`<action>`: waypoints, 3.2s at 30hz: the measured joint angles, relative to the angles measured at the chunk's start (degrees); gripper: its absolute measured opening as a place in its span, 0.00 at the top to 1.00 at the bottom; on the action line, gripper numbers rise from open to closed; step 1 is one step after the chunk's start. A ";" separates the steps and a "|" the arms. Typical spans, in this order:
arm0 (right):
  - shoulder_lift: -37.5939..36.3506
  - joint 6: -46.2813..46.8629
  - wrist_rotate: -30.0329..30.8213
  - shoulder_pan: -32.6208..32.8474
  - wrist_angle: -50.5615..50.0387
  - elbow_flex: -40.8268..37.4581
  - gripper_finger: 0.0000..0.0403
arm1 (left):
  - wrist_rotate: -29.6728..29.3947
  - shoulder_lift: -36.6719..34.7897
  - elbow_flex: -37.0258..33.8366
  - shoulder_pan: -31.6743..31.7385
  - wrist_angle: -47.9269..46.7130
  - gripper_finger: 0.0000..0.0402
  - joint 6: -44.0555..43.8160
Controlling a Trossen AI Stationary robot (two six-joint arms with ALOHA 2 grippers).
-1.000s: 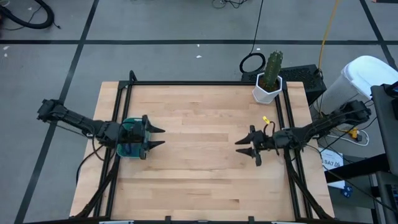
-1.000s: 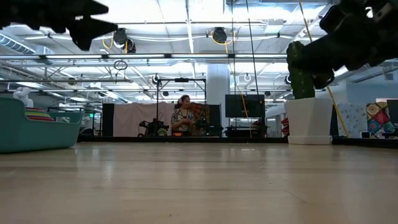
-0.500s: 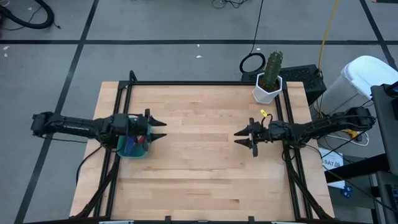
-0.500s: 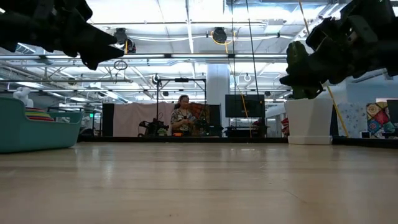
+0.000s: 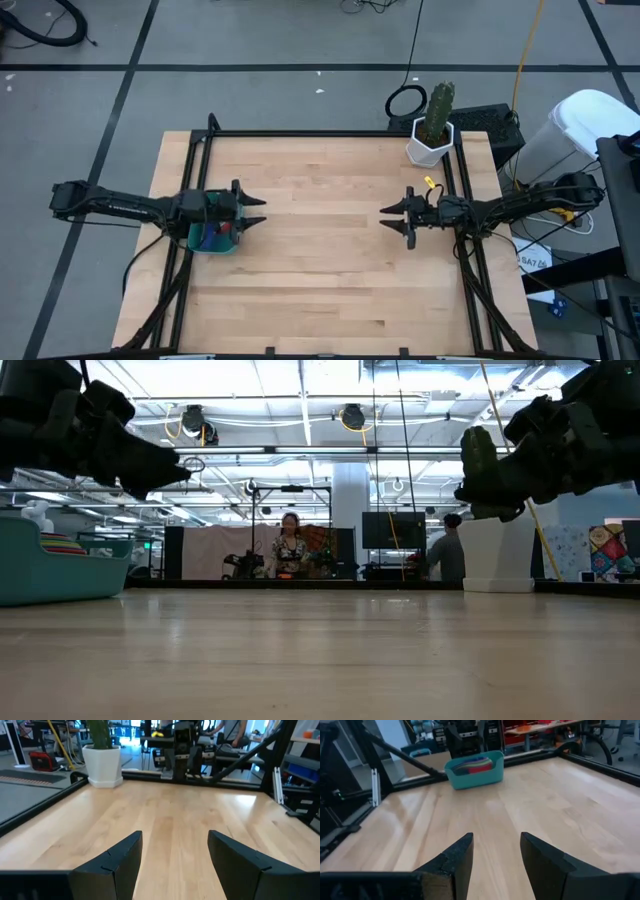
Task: Nest measuring cups in basket
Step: Return to Home Position
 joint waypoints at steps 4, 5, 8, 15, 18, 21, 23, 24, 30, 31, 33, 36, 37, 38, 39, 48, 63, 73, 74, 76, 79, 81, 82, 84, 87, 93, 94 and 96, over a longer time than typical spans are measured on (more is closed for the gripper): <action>0.37 -0.73 0.01 -0.77 -0.60 -0.04 0.62 | 0.04 -0.01 -0.37 -0.01 -0.26 0.43 0.43; 0.40 -0.70 -0.03 -1.15 -0.29 -0.07 0.62 | 0.25 -0.01 -0.37 0.01 -0.49 0.43 0.62; 0.87 0.11 -0.62 -2.16 -0.71 -0.11 0.62 | 0.45 -0.01 -0.37 0.01 -1.63 0.43 0.90; 2.16 0.21 -1.79 -2.60 -0.15 -0.18 0.62 | -0.04 -0.55 -1.15 0.35 0.13 0.59 2.36; 2.18 -1.02 -1.80 -2.60 2.22 -0.22 0.62 | 0.07 -0.69 -1.15 0.79 -0.31 0.69 2.34; 2.18 -1.73 -1.90 -2.60 5.12 -0.22 0.67 | 1.53 -0.65 -1.15 0.80 -0.93 0.80 2.32; 2.18 -2.53 -2.96 -2.61 7.02 -0.24 0.75 | 2.42 -0.69 -1.13 0.80 -1.48 0.88 2.32; 2.18 -3.04 -3.63 -2.60 8.15 -0.26 0.81 | 2.87 -0.67 -1.13 0.80 -1.76 0.92 2.39; 2.18 -6.36 -6.57 -2.76 16.40 -0.42 0.98 | 3.72 -0.84 -1.13 0.80 -1.16 0.97 3.85; 2.19 -6.78 -7.49 -3.00 18.35 -0.85 0.99 | 3.74 -0.88 -1.13 0.80 -1.18 0.98 3.95; 2.01 -7.19 -9.52 -3.67 22.59 -1.34 1.00 | 3.72 -1.21 -1.13 0.80 -1.57 0.99 4.26; 0.87 -7.06 -11.52 -4.71 23.31 -1.33 1.00 | 3.58 -1.98 -1.13 1.11 -3.46 0.98 4.26; 0.41 -7.01 -12.14 -5.10 22.33 -1.33 1.00 | 3.56 -2.59 -1.13 1.37 -3.99 0.98 4.24; -0.05 -6.72 -12.29 -5.40 21.22 -1.33 1.00 | 3.54 -3.34 -1.13 1.65 -4.56 0.98 4.08; -0.56 -6.33 -12.61 -5.66 20.20 -1.33 1.00 | 3.50 -4.17 -1.13 1.95 -5.47 0.98 3.90; -7.96 -4.53 -15.14 -6.36 9.80 -1.31 1.00 | 3.63 -17.02 -1.11 2.68 -20.04 0.99 1.71; -29.77 -2.83 -13.65 -6.34 -14.76 -1.27 1.00 | 4.05 -29.52 -1.04 2.40 -27.74 0.99 0.49; -42.02 -1.64 -13.24 -6.34 -28.33 -1.29 1.00 | 4.05 -28.51 -1.04 2.40 -27.78 0.98 -0.07; -42.91 -1.38 -13.24 -6.34 -29.35 -1.29 1.00 | 4.06 -28.51 -1.04 2.40 -27.78 0.98 -0.07; -44.60 -1.04 -13.22 -6.34 -31.56 -1.29 1.00 | 4.10 -28.51 -1.04 2.40 -27.80 0.99 -0.07; -46.61 -0.73 -13.19 -6.34 -34.40 -1.29 1.00 | 4.46 -28.51 -1.04 2.40 -27.85 0.99 -0.11; -47.89 -0.66 -13.19 -6.34 -36.10 -1.33 1.00 | 4.47 -28.51 -1.04 2.40 -27.85 0.98 -0.08; -48.56 -0.44 -13.19 -6.34 -36.61 -1.33 1.00 | 4.46 -28.51 -1.04 2.40 -27.85 0.98 -0.07; -50.12 -0.11 -13.24 -6.34 -37.90 -1.33 1.00 | 4.47 -28.51 -1.04 2.40 -27.85 0.98 -0.07; -50.41 0.42 -13.27 -6.34 -39.72 -1.33 1.00 | 4.48 -28.36 -1.04 2.40 -27.88 0.99 -0.09; -50.43 0.27 -13.22 -6.34 -39.98 -1.33 1.00 | 4.56 -27.44 2.90 2.40 -40.06 0.98 -0.74; -50.37 0.33 -13.28 -6.34 -40.04 -1.33 1.00 | 4.80 -27.69 3.34 2.40 -41.89 0.98 -1.24; -50.35 1.23 -13.43 -6.34 -40.07 -1.33 1.00 | 5.99 -28.24 3.48 2.40 -42.47 0.99 -1.73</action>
